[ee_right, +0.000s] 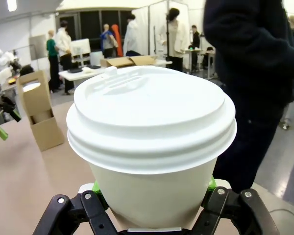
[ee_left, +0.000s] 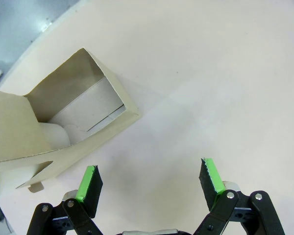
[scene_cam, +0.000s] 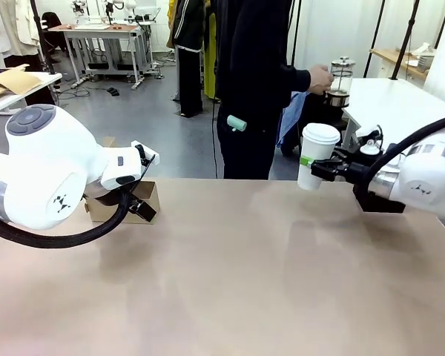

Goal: Pour a drink into a cup and package it in a carrier.
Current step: When a person places the Paper Cup Lid on the 600 ml Paper Cup , lift the 600 ml Paper Cup.

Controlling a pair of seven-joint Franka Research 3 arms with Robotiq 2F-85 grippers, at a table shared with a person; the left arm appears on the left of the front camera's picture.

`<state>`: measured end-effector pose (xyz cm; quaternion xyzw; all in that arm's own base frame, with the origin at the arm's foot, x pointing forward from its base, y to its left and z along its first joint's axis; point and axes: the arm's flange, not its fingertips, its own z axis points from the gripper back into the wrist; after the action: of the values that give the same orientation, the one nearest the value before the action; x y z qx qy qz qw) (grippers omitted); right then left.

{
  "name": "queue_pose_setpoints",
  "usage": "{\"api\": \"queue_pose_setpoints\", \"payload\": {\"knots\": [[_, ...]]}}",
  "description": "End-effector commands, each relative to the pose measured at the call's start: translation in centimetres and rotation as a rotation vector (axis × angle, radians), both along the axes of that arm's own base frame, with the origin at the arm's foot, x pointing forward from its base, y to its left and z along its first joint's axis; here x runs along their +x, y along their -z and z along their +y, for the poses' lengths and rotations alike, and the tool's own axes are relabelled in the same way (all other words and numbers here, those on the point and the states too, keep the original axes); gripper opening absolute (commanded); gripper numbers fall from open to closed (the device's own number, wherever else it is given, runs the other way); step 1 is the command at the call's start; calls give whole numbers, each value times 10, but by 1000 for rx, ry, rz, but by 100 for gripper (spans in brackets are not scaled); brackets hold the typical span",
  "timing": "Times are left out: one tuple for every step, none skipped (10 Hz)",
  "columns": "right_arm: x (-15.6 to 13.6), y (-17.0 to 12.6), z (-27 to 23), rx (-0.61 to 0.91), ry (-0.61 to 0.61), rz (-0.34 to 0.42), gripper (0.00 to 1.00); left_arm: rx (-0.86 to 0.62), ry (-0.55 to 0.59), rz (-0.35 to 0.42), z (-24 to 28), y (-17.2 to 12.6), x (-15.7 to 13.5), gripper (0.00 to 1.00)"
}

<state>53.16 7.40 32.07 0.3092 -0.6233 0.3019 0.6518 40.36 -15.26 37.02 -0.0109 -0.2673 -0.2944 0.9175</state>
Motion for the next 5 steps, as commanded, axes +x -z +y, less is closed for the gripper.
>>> {"api": "queue_pose_setpoints", "payload": {"knots": [[-4,-45,-13,-34,-47,-13,80,-3,-1,1,1,0,0,100],[-12,-73,-23,-36,-71,-31,80,-3,-1,1,1,0,0,100],[-20,-97,-28,-30,-102,-56,80,-3,-1,1,1,0,0,100],[-31,-123,-33,-19,-136,-75,80,-3,-1,1,1,0,0,100],[-39,-153,-34,14,-175,-88,80,-3,-1,1,1,0,0,100]]}}
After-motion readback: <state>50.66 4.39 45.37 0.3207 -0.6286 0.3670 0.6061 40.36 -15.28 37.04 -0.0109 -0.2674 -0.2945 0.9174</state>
